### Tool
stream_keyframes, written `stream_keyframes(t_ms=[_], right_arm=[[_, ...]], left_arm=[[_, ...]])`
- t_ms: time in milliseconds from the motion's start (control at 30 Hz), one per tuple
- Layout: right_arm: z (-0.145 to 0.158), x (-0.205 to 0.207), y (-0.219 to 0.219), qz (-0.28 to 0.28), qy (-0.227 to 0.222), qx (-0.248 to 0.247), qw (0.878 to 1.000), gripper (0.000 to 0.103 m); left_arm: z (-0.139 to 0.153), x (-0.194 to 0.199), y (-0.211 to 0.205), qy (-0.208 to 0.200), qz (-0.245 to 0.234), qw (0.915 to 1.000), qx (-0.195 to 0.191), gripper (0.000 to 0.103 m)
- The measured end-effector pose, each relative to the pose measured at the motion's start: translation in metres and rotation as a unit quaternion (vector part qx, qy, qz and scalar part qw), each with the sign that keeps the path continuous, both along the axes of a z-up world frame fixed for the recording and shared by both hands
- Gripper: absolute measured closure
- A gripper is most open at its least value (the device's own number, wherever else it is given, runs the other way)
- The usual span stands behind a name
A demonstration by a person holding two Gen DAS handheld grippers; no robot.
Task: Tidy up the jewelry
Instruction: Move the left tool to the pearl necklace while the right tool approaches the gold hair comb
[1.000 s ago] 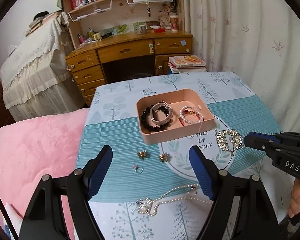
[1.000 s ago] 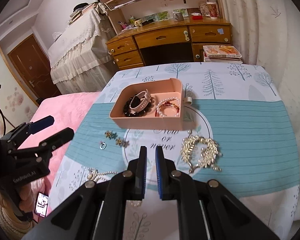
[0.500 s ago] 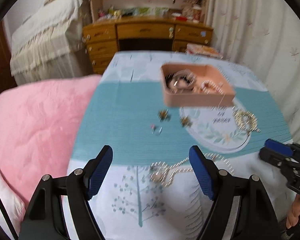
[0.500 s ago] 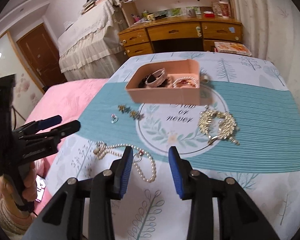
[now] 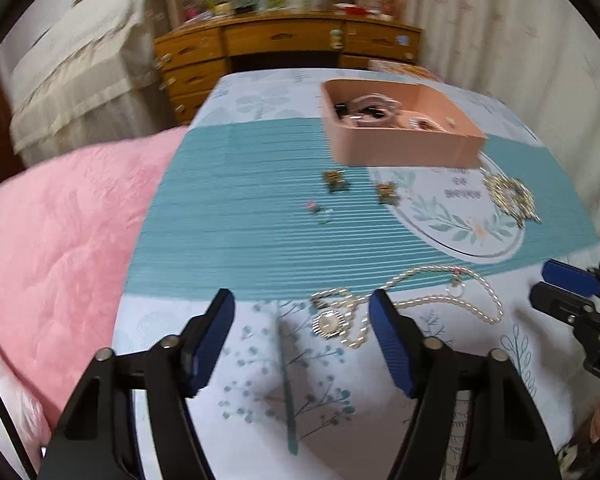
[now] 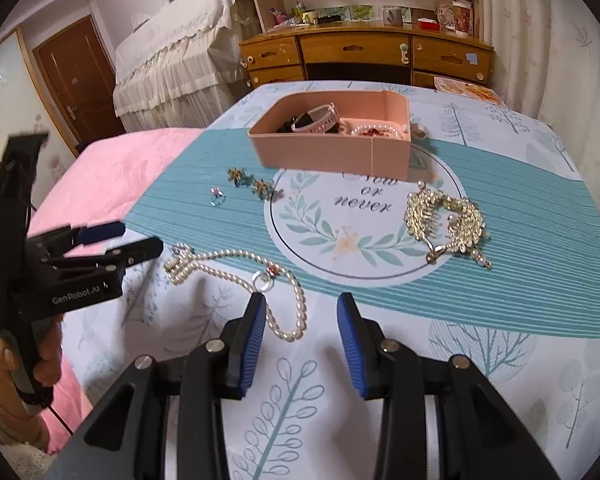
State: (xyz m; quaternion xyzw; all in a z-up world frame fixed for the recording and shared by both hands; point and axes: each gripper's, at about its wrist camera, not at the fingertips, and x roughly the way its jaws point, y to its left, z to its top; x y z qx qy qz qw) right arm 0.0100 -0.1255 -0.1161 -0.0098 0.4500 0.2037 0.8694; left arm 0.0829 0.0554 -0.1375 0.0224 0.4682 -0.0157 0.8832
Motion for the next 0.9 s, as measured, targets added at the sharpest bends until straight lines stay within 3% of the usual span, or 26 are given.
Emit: stream_keyframes(t_ms=[100,233,367,633,900], right_arm=[[-0.006,-0.002,-0.002,0.002,0.01,-0.001,1.0,0.066],[-0.013,-0.002,-0.009,-0.006,0.018,-0.001,1.0,0.066],[-0.014,-0.001,-0.019,-0.016,0.021,0.003,1.0,0.066],[-0.014,0.001,-0.029,-0.024,0.022,0.012,0.999,0.066],[-0.015,0.002,-0.032,-0.025,0.024,0.018,0.999,0.066]], left_arm=[[-0.004,0.01,-0.018,0.004,-0.056,0.9983,0.017,0.043],[-0.01,0.025,-0.037,0.034,-0.121,0.9919,0.019,0.057],[-0.014,0.039,-0.051,0.054,-0.17,0.9833,0.036,0.058],[-0.027,0.053,-0.059,0.103,-0.231,0.9656,0.061,0.058],[-0.028,0.063,-0.059,0.138,-0.258,0.9548,0.05,0.059]])
